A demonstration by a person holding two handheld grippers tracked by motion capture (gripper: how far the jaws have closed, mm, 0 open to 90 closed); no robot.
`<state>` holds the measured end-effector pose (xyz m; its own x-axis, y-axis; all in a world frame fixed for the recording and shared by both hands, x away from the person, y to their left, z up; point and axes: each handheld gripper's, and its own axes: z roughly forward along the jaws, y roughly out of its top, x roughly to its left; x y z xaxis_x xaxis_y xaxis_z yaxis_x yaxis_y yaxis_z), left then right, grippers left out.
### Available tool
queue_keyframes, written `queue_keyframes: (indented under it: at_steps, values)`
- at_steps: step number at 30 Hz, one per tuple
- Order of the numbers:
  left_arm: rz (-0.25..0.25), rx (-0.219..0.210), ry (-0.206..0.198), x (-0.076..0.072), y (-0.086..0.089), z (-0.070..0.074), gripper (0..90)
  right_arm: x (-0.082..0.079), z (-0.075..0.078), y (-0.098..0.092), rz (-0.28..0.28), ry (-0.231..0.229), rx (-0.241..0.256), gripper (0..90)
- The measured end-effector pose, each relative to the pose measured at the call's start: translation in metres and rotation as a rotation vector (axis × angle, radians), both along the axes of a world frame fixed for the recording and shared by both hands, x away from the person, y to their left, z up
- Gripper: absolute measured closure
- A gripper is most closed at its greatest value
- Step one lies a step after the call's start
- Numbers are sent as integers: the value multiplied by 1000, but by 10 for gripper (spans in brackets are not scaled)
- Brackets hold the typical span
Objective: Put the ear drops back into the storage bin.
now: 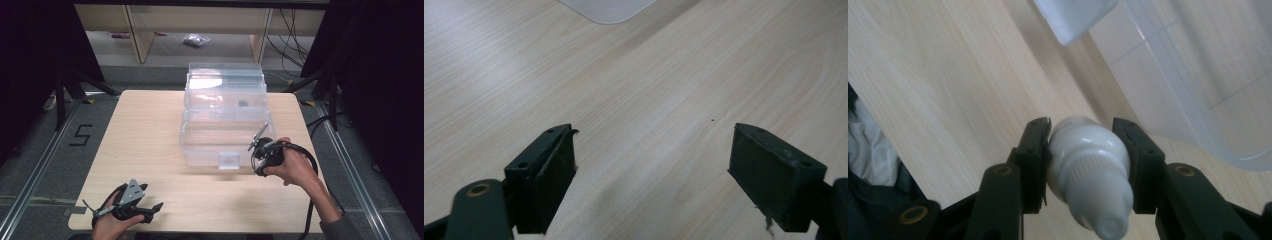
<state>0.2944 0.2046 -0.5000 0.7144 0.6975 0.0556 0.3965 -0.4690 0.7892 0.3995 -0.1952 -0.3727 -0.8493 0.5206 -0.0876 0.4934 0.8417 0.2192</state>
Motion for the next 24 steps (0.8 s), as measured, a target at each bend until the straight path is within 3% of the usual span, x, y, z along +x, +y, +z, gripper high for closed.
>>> queue_keyframes:
  at_steps: [4,5,7,11,17,24]
  values:
    - [-7,16,-1,0,1,1,179,2,5,1,4,-4,10,602]
    - [0,-1,0,0,0,0,179,1,7,2,-19,2,9,603]
    - [0,0,0,0,0,0,179,6,11,3,10,-5,12,602]
    - [1,-1,-2,0,0,0,179,10,14,6,-17,8,12,602]
    - [-1,1,0,0,0,0,179,19,20,5,-3,17,14,602]
    - [0,-1,0,0,0,0,179,29,32,7,-35,22,20,602]
